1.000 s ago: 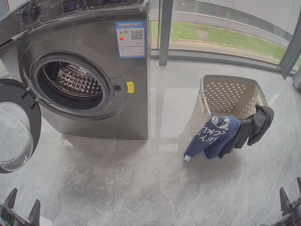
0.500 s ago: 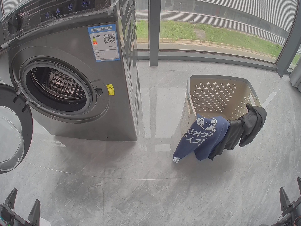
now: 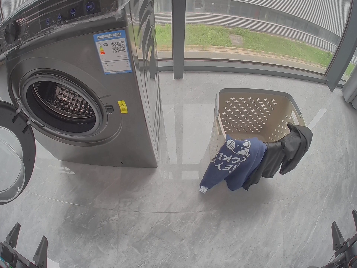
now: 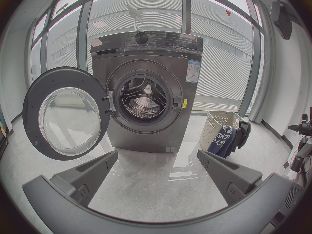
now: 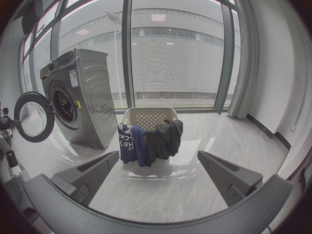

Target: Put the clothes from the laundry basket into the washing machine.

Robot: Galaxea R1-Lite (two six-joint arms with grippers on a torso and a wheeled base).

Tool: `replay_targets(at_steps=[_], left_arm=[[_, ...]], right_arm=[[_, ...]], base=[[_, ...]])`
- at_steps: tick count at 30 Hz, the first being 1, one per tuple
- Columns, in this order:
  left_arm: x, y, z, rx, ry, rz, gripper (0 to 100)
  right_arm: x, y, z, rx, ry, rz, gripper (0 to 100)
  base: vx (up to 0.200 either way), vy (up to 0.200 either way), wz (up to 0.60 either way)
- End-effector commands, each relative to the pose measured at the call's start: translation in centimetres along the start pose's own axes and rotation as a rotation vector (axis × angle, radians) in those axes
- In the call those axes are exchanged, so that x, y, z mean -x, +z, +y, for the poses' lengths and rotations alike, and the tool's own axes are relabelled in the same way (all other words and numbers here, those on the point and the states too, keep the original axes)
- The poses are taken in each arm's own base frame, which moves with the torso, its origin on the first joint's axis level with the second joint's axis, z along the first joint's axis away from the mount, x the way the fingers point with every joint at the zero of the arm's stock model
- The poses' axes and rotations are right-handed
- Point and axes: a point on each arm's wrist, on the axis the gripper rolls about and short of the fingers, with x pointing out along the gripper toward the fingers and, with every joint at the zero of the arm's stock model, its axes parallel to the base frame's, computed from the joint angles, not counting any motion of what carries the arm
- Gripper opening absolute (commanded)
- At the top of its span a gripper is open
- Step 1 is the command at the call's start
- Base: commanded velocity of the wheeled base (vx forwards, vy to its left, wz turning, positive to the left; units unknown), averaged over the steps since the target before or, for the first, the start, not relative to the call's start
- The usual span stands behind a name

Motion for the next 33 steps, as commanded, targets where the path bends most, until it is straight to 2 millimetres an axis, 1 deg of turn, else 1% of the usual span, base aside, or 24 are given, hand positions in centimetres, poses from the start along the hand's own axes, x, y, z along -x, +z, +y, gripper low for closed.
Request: replay_targets(at_steps=[1, 7, 31, 33], left_arm=[[0.01, -0.49, 0.03, 0.000, 0.000, -0.002, 100], [0.01, -0.49, 0.03, 0.000, 0.000, -0.002, 100], [0.01, -0.49, 0.03, 0.000, 0.000, -0.002, 100], [0.01, -0.49, 0.03, 0.000, 0.000, -0.002, 100]], right_arm=[[-0.01, -0.53, 0.00, 0.000, 0.000, 0.003, 100], [-0.01, -0.51, 0.00, 0.000, 0.000, 0.001, 100], [-0.01, -0.53, 0.00, 0.000, 0.000, 0.003, 100], [-0.01, -0.53, 0.00, 0.000, 0.000, 0.003, 100]], base=[[0.000, 0.000, 0.00], [0.000, 0.000, 0.00], [0.000, -0.200, 0.00], [0.000, 0.000, 0.00]])
